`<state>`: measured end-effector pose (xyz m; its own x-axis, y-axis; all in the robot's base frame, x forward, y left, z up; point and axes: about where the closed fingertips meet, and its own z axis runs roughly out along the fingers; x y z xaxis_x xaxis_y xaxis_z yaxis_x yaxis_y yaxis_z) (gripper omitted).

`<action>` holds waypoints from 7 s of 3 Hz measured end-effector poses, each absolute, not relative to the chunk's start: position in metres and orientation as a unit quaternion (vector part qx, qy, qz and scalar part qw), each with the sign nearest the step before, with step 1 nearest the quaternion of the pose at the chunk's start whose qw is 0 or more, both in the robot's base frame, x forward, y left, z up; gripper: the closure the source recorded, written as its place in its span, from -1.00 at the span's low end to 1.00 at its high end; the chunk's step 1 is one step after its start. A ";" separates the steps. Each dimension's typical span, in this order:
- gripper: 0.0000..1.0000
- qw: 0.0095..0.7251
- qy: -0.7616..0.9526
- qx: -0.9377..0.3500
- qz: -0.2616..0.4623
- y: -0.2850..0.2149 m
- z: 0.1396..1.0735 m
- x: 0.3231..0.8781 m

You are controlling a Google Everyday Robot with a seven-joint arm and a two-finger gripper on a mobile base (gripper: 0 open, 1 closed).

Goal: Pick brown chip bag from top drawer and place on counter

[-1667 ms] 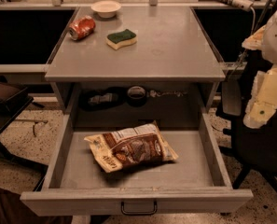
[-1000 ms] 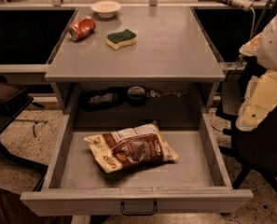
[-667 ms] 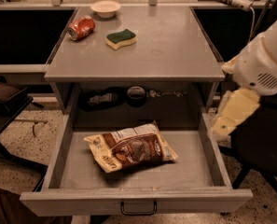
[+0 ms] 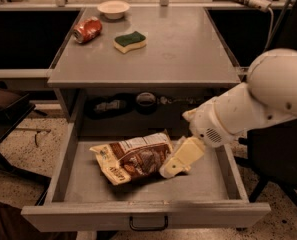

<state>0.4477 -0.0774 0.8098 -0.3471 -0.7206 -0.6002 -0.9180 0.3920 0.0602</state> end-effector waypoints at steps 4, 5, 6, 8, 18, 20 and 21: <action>-1.00 0.337 0.769 -0.498 0.217 -0.047 0.755 0.526; -1.00 0.356 0.757 -0.500 0.226 -0.042 0.718 0.549; -1.00 0.359 0.752 -0.503 0.229 -0.039 0.678 0.553; -0.92 0.359 0.754 -0.485 0.260 -0.038 0.630 0.546; 1.00 0.402 0.781 -0.477 0.020 -0.008 0.964 0.712; 1.00 0.293 0.889 -0.342 -0.080 -0.095 0.911 0.806; 1.00 0.282 0.895 -0.335 -0.084 -0.102 0.904 0.811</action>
Offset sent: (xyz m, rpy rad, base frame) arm 0.0133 0.0201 0.0045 0.0692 -0.0390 -0.0189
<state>0.8109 -0.1022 0.9039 -0.6159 -0.6474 -0.4489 -0.5520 0.7612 -0.3405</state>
